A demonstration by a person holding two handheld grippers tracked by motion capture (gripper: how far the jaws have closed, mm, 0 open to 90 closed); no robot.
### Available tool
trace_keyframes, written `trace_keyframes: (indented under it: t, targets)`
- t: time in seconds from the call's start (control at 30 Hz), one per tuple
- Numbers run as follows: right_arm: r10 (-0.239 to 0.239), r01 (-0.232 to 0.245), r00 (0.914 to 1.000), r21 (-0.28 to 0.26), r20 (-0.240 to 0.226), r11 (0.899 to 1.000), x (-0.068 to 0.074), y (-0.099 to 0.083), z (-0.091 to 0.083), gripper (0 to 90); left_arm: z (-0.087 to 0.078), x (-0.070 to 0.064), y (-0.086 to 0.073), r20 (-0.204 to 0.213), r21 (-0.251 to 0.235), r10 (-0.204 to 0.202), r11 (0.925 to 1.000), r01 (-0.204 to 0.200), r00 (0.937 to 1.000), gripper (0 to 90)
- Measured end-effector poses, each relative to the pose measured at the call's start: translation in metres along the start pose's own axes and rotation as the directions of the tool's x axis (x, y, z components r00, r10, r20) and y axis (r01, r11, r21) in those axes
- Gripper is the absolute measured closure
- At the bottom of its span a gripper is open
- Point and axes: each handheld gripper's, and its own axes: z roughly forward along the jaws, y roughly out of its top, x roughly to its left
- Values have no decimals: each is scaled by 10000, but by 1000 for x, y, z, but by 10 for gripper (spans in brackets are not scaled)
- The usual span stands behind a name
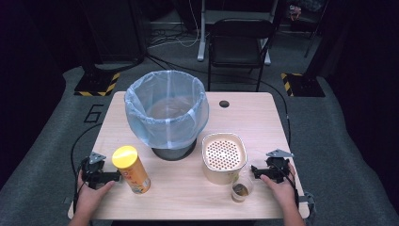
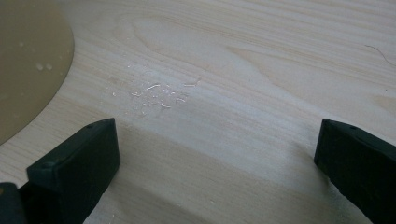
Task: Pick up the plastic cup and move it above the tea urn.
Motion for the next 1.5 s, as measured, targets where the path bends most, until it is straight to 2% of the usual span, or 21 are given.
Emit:
trace_keyframes:
  t: [0.03,0.07,0.1,0.13,0.17,0.27,0.5,0.6,0.77,0.83,0.87,0.9,0.97,1.0,1.07,1.13,1.2,1.4,1.5]
  targets:
    - [17,-17,10000,2,-4,10000,0,0,0,0,-1,1,0,109,140,161,9998,-163,9998,3]
    - [24,-24,10000,-3,-4,10000,0,0,0,0,-1,2,-1,143,-24,201,9998,-201,9997,3]
    - [21,-21,10000,5,-4,10000,0,0,0,0,-2,3,-1,181,100,420,9991,-422,9990,3]
    - [-26,26,10000,27,26,10000,1,0,0,0,-2,2,-1,207,6,375,9993,-375,9991,2]
    - [9,-9,10000,18,37,10000,1,0,0,0,-3,4,-1,305,171,483,9987,-488,9984,2]
    - [-59,59,10000,25,-1,10000,1,-1,-1,0,-2,3,-1,220,22,435,9990,-436,9988,2]
    - [-68,67,9999,-50,-80,10000,2,-1,-2,36,-3,2,-1,193,107,418,9991,-420,9989,2]
    - [-40,38,9999,-195,-120,9998,3,-1,-5,149,-2,2,-1,171,5,367,9993,-367,9992,3]
    - [-48,43,9998,-271,-175,9996,4,-2,-6,177,-2,1,-2,95,-18,320,9995,-320,9994,4]
    - [-58,54,9999,-292,-133,9996,4,-2,-7,235,-2,1,-2,95,-37,331,9994,-330,9994,4]
    - [-58,54,9999,-292,-133,9996,4,-2,-7,235,-2,1,-2,95,-37,331,9994,-330,9994,4]
    - [-206,202,9996,-249,-188,9995,3,-2,-10,284,-2,1,-2,96,-14,320,9995,-320,9994,4]
    - [16,-23,9993,-189,-361,9998,4,-2,-12,312,-2,1,-2,95,-13,322,9995,-322,9994,4]
    - [91,-101,9984,-179,-565,9998,4,-2,-14,330,-2,1,-1,92,1,319,9995,-319,9994,4]
    - [193,-204,9975,-153,-677,9997,5,-1,-17,358,-2,1,-1,96,29,287,9996,-287,9995,4]
    - [-36,22,9977,-210,-684,9998,6,2,-25,370,-2,1,-1,83,32,288,9996,-288,9996,3]
    - [68,-81,9976,-180,-693,9998,8,4,-32,371,-2,1,-1,71,30,282,9996,-282,9996,3]
    - [173,-225,9915,-385,-1288,9990,15,10,-58,372,-2,0,-1,30,-22,231,9997,-231,9997,3]
    - [-11,-80,9877,-578,-1562,9983,20,13,-71,364,-2,0,-1,6,-31,203,9998,-203,9998,3]
